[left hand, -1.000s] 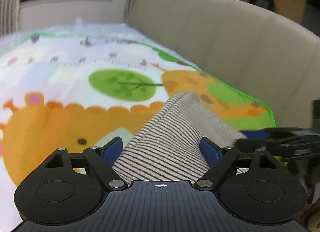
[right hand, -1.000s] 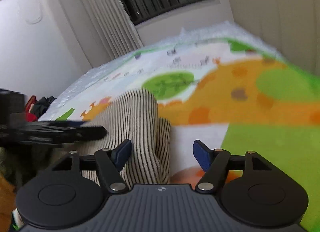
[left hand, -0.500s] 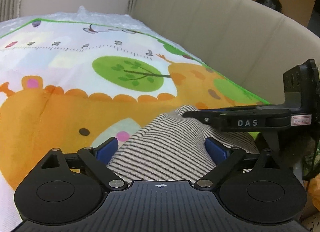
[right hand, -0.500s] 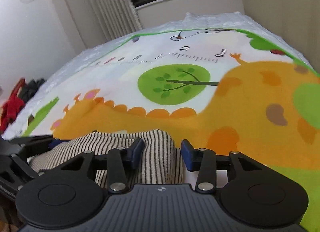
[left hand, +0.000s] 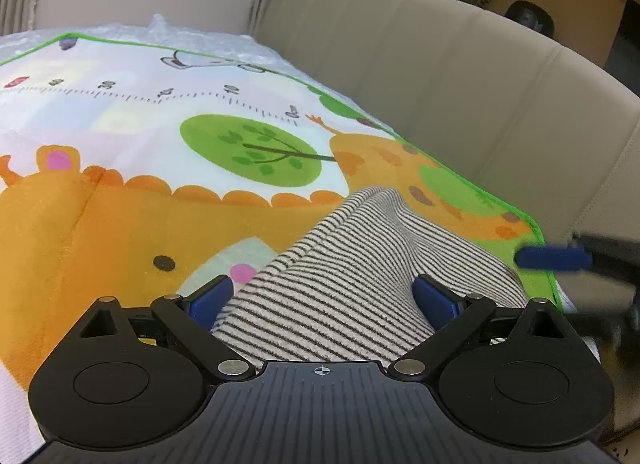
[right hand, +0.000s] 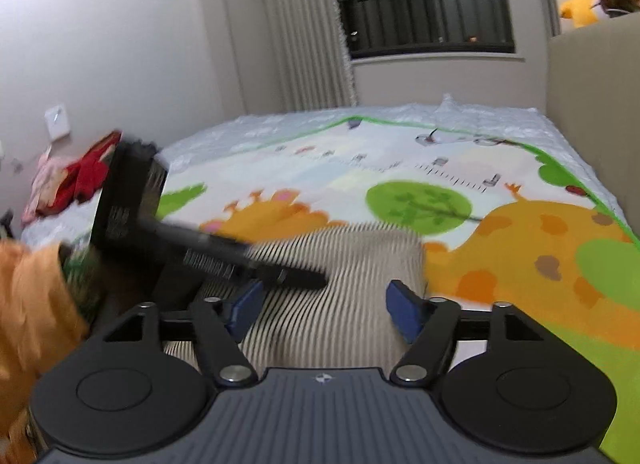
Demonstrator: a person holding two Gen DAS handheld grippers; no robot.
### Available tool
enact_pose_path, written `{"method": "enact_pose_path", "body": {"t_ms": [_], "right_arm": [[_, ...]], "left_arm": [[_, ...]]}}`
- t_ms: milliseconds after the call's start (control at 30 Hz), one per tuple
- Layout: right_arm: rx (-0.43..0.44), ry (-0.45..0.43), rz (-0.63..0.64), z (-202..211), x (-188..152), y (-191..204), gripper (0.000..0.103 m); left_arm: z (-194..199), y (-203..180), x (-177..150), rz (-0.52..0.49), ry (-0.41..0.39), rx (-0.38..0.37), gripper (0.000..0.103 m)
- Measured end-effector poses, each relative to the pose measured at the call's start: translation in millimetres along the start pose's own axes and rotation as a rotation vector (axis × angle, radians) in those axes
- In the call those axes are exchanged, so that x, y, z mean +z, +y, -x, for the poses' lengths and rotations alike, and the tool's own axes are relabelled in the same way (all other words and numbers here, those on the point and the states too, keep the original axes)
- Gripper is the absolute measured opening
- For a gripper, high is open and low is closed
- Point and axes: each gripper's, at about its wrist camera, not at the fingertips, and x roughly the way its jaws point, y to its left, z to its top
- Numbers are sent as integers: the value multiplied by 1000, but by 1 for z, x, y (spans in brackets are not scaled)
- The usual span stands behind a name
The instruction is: Fold clothes
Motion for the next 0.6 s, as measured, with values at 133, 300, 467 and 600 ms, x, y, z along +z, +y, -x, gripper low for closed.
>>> {"method": "enact_pose_path", "body": {"t_ms": [133, 300, 467, 600], "right_arm": [[-29, 49, 25, -19, -22, 6, 78], [-46, 50, 16, -22, -24, 7, 80], [-46, -4, -50, 8, -25, 6, 82], [3, -49, -243, 41, -35, -9, 94]], "left_arm": [[-3, -2, -1, -18, 9, 7, 100], [-6, 2, -5, 14, 8, 10, 103], [15, -4, 2, 3, -6, -6, 103], [38, -15, 15, -89, -24, 10, 103]]}}
